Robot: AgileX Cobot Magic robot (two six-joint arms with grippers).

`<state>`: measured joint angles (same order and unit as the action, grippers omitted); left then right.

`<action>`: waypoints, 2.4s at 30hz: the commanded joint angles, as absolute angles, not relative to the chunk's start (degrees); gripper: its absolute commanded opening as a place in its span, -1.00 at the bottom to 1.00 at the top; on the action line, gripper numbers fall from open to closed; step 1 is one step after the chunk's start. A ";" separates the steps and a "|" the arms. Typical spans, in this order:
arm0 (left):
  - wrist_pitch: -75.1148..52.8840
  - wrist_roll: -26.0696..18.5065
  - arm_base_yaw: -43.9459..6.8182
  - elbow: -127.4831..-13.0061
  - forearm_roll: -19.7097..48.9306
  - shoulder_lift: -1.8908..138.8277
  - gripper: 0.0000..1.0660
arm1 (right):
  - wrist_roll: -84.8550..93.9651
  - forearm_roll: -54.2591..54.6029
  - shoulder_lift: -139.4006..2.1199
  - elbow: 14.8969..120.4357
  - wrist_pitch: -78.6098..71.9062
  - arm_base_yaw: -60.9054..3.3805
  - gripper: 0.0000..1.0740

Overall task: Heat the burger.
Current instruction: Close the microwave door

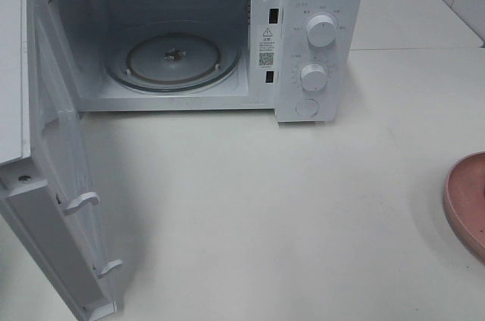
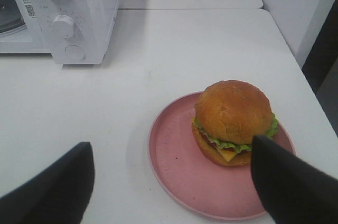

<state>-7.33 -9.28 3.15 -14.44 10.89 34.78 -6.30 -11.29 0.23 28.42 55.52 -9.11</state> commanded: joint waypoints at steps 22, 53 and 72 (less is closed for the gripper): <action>30.48 21.37 3.27 -9.85 -26.87 55.92 -1.00 | -6.47 -11.57 1.66 28.30 55.06 -8.82 0.42; 50.48 17.82 -10.54 -13.01 -20.05 78.09 -1.00 | -6.47 -11.57 1.66 28.30 55.06 -8.82 0.42; 50.36 6.07 -32.95 -23.03 7.79 89.50 -1.00 | -6.47 -11.57 1.66 28.30 55.06 -8.82 0.41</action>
<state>49.85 6.59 -32.43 -22.63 6.30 89.55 -6.30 -11.29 0.23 28.42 55.52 -9.11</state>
